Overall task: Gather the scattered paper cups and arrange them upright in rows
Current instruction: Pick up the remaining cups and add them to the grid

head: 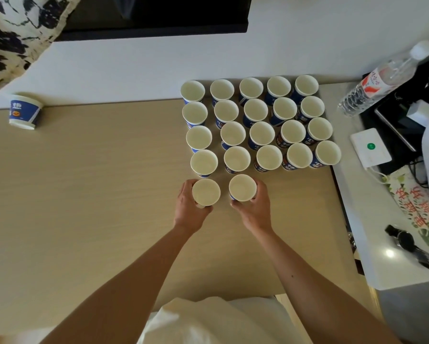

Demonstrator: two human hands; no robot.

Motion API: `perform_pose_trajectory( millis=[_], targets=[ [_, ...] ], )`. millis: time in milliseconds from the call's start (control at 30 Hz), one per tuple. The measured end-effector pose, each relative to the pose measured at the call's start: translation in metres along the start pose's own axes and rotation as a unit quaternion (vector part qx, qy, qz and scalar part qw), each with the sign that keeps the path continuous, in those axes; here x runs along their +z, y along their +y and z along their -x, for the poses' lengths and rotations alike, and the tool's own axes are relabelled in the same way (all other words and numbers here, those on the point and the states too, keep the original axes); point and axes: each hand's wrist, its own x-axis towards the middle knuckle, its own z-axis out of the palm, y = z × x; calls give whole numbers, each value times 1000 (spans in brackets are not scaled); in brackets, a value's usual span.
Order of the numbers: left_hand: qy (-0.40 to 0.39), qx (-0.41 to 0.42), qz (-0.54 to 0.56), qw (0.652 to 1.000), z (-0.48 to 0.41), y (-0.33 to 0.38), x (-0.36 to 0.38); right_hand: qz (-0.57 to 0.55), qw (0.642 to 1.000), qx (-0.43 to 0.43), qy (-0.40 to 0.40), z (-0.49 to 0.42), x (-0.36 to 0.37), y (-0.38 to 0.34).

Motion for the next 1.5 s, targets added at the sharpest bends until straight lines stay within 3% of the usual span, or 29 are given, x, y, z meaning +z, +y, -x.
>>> perform_pose_trajectory(
  millis=[1033,1333,1500],
  targets=[
    [-15,-24,0,1000,-4,-12,-7,42,999,7,3,-4,3,12],
    [23,-78,-49,995,21,-47,-90,102,993,9,66,78,17,20],
    [84,-95,-72,989,29,-75,-174,77,997,-6,3,104,84,-24]
  ],
)
